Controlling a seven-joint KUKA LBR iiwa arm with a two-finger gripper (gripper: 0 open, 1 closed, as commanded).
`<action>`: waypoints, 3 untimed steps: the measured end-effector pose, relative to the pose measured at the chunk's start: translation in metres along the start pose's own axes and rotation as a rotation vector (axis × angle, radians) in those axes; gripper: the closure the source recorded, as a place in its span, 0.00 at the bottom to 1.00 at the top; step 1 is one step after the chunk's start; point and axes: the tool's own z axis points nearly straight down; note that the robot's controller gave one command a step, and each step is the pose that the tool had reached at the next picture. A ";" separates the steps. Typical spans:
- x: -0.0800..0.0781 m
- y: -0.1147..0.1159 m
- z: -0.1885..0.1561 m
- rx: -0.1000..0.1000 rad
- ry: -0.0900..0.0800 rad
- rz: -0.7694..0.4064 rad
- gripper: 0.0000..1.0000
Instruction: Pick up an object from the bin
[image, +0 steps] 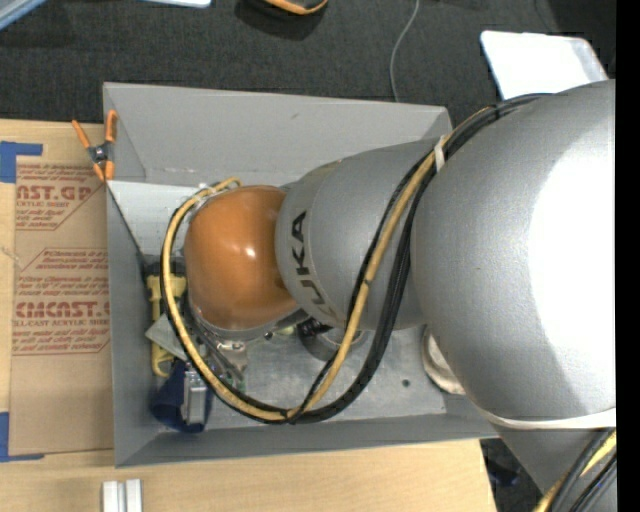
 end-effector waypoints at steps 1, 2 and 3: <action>-0.002 -0.001 -0.004 -0.002 -0.007 0.002 0.00; -0.007 -0.005 0.054 -0.006 -0.004 -0.090 0.00; -0.007 -0.005 0.029 -0.007 -0.018 -0.084 0.00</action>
Offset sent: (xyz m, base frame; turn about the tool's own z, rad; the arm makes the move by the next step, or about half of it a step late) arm 0.0033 -0.0100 -0.0705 -0.0956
